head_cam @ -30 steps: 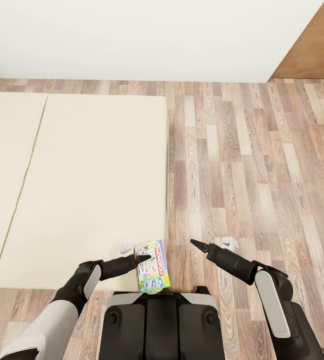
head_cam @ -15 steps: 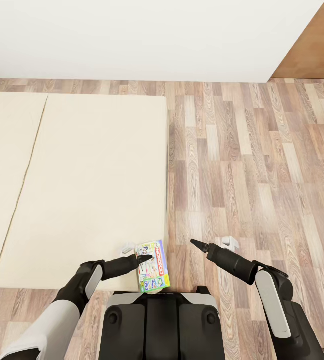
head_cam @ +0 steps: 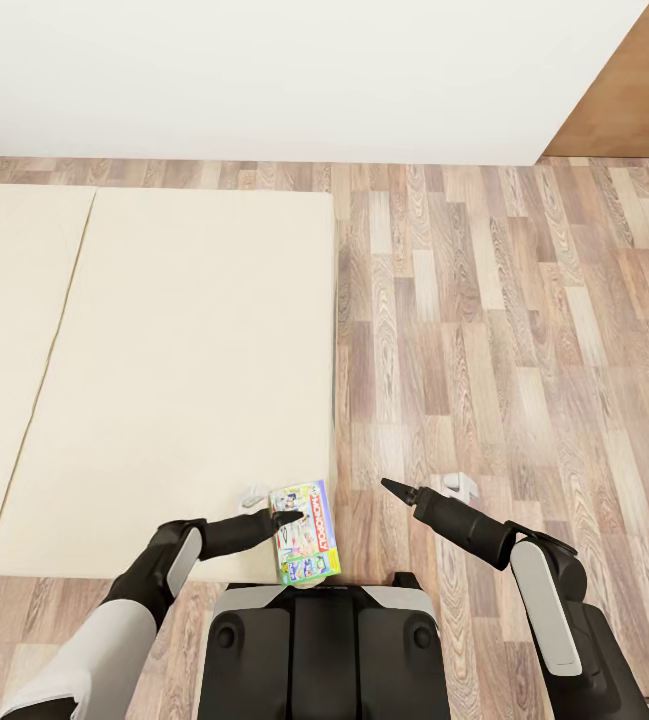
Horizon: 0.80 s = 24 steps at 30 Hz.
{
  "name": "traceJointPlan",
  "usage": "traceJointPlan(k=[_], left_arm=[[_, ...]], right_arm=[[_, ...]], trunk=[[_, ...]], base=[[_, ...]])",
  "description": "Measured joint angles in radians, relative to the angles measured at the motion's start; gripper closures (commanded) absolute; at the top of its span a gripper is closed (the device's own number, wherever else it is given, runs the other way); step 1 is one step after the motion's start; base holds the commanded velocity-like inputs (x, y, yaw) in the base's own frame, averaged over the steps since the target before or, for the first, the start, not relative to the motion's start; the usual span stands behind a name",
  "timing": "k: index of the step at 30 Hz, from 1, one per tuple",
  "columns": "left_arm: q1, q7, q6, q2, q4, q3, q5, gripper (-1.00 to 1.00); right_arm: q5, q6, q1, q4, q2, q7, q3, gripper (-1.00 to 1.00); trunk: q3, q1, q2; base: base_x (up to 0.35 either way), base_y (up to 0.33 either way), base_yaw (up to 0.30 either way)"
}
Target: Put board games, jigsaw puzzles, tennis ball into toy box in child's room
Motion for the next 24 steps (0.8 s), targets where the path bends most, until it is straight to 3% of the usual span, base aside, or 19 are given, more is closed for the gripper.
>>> traceJointPlan(k=[16, 24], left_arm=[[0.0, 0.023, 0.042, -0.007, -0.035, -0.008, -0.006, -1.0], [0.0, 0.095, 0.039, -0.01, -0.036, -0.008, -0.006, -1.0]], right_arm=[[0.0, 0.0, 0.0, 0.0, 0.0, 0.0, 0.0, -1.0], [0.0, 0.0, 0.0, 0.003, 0.0, 0.0, -0.001, -1.0]], trunk=[[0.0, 0.0, 0.0], [0.0, 0.0, 0.0]], base=[[0.0, 0.0, 0.0], [0.0, 0.0, 0.0]])
